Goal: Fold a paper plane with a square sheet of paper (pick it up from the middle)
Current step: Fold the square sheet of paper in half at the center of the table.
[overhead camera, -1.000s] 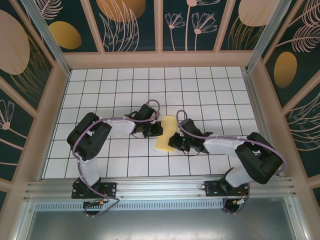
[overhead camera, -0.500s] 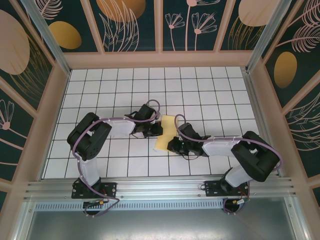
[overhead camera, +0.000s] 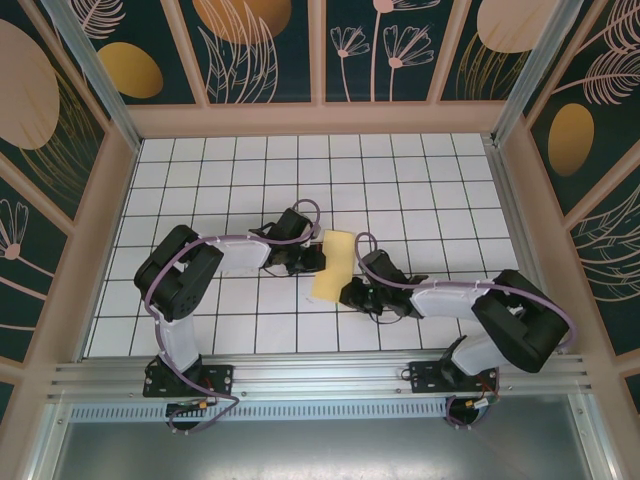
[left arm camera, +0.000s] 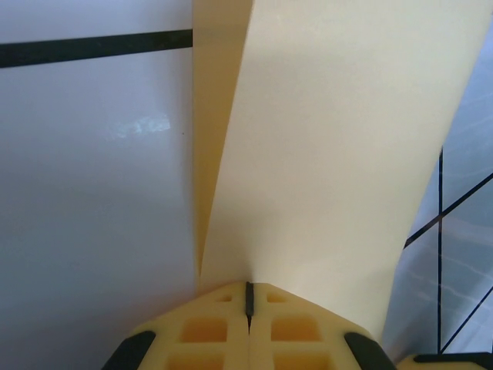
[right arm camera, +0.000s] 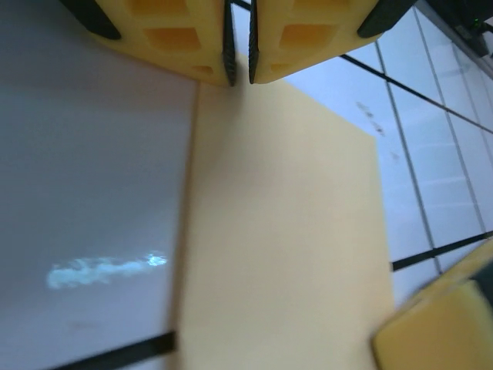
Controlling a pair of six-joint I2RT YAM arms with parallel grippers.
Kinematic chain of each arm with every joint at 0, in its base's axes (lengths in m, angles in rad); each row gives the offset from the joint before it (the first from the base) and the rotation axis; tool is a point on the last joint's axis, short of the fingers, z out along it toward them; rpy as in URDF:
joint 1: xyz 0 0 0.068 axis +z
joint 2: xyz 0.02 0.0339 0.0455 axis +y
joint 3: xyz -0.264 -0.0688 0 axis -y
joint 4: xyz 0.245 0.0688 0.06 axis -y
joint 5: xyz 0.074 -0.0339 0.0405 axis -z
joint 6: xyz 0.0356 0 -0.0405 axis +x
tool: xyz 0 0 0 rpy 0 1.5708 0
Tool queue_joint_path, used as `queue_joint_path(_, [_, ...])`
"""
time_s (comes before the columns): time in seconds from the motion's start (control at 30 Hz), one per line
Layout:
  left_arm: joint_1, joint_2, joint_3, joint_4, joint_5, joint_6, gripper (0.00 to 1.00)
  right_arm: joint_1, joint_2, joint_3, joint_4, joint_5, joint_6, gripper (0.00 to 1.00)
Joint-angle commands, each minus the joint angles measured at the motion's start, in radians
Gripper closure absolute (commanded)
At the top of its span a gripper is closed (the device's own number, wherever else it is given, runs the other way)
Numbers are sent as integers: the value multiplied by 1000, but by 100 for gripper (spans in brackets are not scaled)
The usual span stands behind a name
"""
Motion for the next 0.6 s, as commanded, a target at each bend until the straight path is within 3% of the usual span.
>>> queue_joint_path(0.0, [-7, 71, -19, -108, -90, 30, 98, 0, 26, -22, -10, 2, 11, 82])
queue_joint_path(0.27, [-6, 66, -19, -114, -92, 32, 98, -85, -84, 82, -88, 24, -66, 82])
queue_joint_path(0.4, [-6, 68, -19, -115, -93, 33, 98, -175, -54, 100, -18, -35, -100, 82])
queue_joint_path(0.57, [-7, 75, -13, -117, -86, 36, 98, -210, 14, 110, 25, -90, -131, 83])
